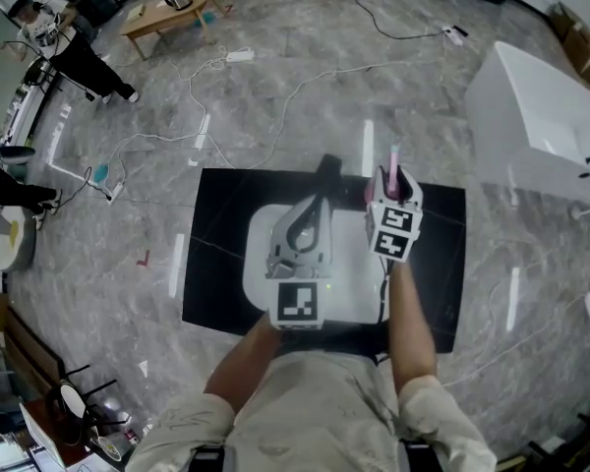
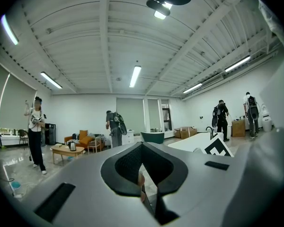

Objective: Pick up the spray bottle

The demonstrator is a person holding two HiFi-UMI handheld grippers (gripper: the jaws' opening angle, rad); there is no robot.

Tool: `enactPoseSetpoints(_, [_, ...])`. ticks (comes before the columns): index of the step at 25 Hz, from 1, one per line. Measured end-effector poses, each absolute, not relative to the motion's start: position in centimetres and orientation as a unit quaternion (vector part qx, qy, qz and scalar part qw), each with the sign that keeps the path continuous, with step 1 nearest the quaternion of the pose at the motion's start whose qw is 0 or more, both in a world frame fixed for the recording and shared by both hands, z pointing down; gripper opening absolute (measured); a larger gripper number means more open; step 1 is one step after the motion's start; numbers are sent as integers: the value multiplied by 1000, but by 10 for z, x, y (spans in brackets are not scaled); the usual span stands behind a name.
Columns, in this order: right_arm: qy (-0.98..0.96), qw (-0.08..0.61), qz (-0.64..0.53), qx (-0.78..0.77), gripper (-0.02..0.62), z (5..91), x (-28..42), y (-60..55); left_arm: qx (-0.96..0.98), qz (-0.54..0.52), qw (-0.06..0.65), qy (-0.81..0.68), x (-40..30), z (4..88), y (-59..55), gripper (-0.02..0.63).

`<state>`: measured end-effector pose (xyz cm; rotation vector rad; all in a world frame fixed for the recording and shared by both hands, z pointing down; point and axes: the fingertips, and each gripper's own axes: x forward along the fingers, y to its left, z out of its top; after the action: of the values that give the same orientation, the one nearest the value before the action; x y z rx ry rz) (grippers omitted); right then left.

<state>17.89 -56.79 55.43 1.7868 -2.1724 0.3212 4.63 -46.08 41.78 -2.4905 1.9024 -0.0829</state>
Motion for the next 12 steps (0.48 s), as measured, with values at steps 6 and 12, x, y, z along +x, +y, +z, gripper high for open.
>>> enactPoseSetpoints(6, [-749,159,99,635,104,554,185,-570,-794,-33,-3,607,45,423,-462,2])
enactPoseSetpoints(12, [-750,156,99,635,101,554,185,-571,-794,-30,-3,607,44,424,-463,2])
